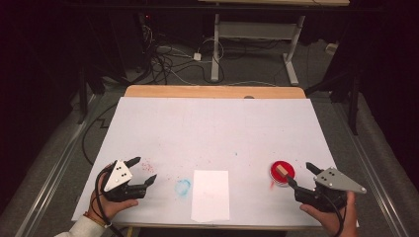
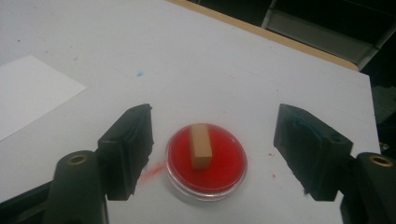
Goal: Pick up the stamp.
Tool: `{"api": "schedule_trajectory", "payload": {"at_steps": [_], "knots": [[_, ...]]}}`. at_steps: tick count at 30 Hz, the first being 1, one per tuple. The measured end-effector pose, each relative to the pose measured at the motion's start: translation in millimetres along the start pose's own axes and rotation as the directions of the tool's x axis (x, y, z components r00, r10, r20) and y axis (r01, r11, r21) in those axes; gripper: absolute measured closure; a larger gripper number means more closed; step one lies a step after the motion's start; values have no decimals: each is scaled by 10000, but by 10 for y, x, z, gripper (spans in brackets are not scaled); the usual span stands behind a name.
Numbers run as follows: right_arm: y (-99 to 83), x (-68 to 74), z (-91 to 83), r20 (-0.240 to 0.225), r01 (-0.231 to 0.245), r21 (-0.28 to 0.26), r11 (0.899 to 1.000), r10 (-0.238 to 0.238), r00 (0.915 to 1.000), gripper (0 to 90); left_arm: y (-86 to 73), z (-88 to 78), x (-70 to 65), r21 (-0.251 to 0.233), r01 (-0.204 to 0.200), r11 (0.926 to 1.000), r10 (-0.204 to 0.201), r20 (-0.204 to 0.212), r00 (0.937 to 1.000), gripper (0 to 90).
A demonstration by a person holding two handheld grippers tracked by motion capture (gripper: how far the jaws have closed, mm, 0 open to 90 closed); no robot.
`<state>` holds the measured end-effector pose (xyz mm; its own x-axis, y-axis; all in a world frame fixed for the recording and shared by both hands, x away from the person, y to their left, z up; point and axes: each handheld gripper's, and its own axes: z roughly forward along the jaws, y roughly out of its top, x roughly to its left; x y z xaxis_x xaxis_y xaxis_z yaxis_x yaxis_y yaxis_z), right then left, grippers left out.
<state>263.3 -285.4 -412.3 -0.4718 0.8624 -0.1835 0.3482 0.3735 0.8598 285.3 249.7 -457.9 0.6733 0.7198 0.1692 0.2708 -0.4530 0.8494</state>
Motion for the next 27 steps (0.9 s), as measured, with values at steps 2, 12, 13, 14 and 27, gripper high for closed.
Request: {"api": "schedule_trajectory", "payload": {"at_steps": [2,12,13,14,27], "knots": [[54,-26,2,12,143,215,9997,-144,9999,326,-9,-3,-13,106,-59,9999,59,12,10000,219],[322,-109,429,-828,323,2941,9552,-81,9965,455,-23,18,-12,337,16,9994,-19,90,10000,219],[320,-118,483,-951,308,3253,9451,3,9955,458,-25,22,-9,336,30,9994,-35,130,9999,219],[315,-132,530,-1005,266,3426,9391,85,9949,467,-25,22,-9,336,30,9994,-35,130,9999,219],[204,-99,815,-1249,433,4330,9003,124,9921,673,-41,37,-12,572,-24,9984,11,233,9997,219]]}}
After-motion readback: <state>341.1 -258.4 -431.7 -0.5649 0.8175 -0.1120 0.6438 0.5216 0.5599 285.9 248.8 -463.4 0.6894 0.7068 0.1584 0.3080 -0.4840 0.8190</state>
